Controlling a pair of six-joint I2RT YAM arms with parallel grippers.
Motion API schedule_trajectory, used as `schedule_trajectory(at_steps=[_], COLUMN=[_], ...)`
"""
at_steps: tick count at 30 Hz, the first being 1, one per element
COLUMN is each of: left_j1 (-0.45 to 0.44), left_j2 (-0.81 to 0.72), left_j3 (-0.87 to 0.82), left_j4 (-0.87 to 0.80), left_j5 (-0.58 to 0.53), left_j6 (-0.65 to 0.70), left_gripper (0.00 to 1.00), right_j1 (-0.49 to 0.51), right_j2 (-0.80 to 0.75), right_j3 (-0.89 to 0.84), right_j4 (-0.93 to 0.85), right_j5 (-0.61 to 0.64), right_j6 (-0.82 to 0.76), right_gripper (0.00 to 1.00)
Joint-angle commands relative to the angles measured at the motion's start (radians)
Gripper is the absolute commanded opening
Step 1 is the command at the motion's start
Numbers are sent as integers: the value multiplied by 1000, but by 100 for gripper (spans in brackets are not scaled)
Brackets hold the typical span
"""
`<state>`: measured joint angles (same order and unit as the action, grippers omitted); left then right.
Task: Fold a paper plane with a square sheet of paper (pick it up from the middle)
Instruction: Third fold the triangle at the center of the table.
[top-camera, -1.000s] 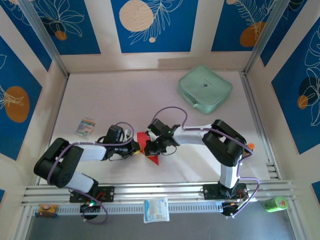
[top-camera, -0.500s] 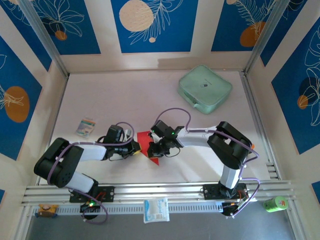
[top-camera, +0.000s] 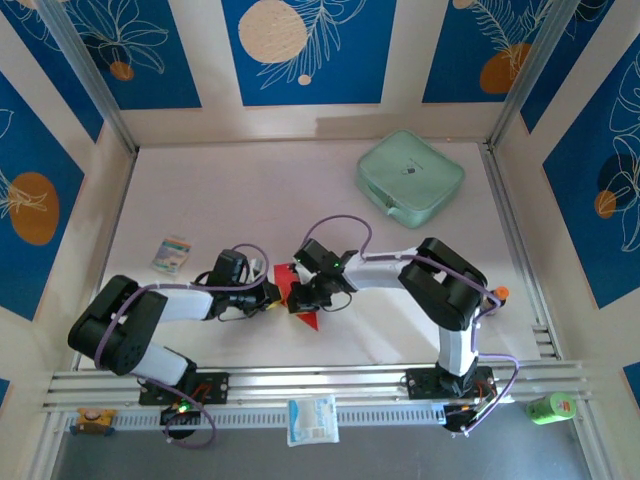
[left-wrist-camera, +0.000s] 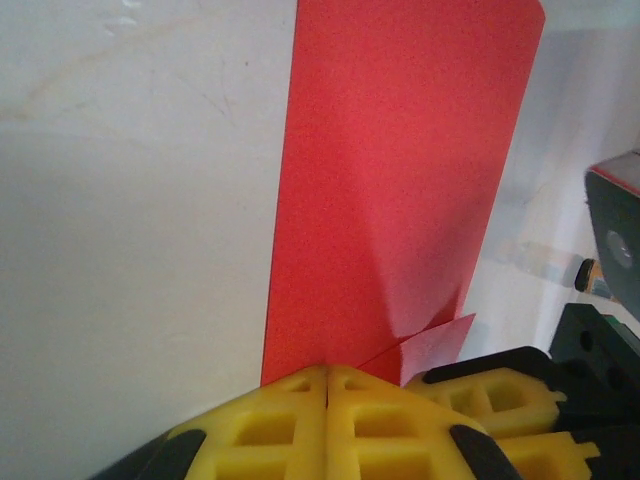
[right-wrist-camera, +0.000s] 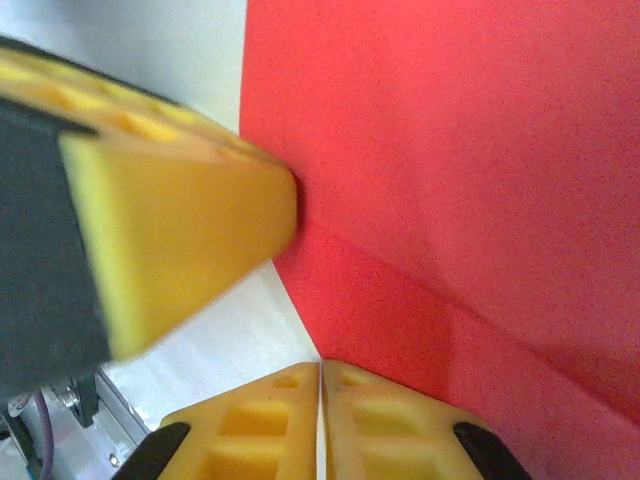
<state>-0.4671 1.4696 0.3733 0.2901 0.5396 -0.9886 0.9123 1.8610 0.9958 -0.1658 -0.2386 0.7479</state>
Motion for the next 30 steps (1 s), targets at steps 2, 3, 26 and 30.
schedule_trajectory(at_steps=[2, 3, 26, 30], left_j1=[-2, -2, -76, -79], left_j2=[42, 45, -157, -291], left_j3=[-4, -4, -55, -43], left_j4=[-100, -97, -72, -181], left_j5=[-59, -57, -187, -244], left_j6=[22, 22, -131, -103], left_gripper=[0, 0, 3, 24], right_j1=[0, 0, -32, -34], right_j2=[-97, -116, -365, -308], right_j3=[-109, -139, -267, -211], right_j4=[-23, -14, -54, -19], right_j5=[-4, -7, 184, 174], right_j6=[5, 11, 84, 95], right_gripper=[11, 12, 20, 37])
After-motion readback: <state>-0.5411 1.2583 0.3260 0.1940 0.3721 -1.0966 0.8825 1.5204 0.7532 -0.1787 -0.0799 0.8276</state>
